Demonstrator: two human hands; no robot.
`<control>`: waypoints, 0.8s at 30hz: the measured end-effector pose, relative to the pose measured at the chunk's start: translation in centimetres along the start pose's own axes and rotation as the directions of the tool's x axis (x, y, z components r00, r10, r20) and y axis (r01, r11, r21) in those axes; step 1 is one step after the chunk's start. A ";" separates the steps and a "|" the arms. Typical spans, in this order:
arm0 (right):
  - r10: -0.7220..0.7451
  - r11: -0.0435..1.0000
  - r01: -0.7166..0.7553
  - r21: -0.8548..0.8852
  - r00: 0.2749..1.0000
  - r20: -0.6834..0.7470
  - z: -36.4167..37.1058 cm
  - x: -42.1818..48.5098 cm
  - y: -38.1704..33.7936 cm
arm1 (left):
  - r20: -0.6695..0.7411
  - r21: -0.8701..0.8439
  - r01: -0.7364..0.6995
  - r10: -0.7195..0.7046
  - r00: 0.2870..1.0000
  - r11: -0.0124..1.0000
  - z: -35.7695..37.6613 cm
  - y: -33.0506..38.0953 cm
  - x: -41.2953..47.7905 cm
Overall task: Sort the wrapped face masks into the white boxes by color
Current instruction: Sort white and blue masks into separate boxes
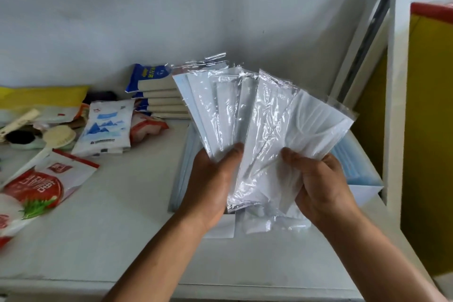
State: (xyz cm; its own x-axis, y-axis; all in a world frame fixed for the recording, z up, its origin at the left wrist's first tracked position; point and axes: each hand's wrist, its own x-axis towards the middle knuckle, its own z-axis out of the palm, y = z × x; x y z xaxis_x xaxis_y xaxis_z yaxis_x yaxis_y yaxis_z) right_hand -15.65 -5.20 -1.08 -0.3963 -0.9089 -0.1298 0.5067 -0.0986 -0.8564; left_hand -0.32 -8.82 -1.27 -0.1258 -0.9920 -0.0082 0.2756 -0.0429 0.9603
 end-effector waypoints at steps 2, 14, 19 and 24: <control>-0.007 0.999 0.009 -0.044 0.998 0.055 0.2 -0.4 -0.1 | -0.032 -0.015 -0.042 0.042 0.999 0.999 0.1 -0.1 -0.1; -0.015 0.998 0.018 -0.057 0.999 0.045 0.3 -0.4 -0.3 | 0.003 -0.025 0.040 -0.039 0.999 0.999 -0.7 0.8 0.6; 0.027 1.000 -0.028 0.010 0.998 0.065 0.3 -0.6 -0.6 | 0.031 -0.128 0.077 -0.074 0.997 0.989 -0.6 1.0 0.5; 0.048 0.998 -0.048 0.048 0.999 0.012 0.4 -0.5 -1.0 | 0.058 -0.125 0.049 -0.042 0.997 0.991 -0.7 1.4 0.5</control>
State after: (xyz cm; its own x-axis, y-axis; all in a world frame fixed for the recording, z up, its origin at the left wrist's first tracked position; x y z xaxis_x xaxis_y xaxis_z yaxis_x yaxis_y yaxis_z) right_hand -15.62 -4.80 0.08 -0.3624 -0.9174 -0.1645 0.5611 -0.0738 -0.8244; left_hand 0.63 -9.50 -0.16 -0.1921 -0.9809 -0.0323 0.3857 -0.1057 0.9166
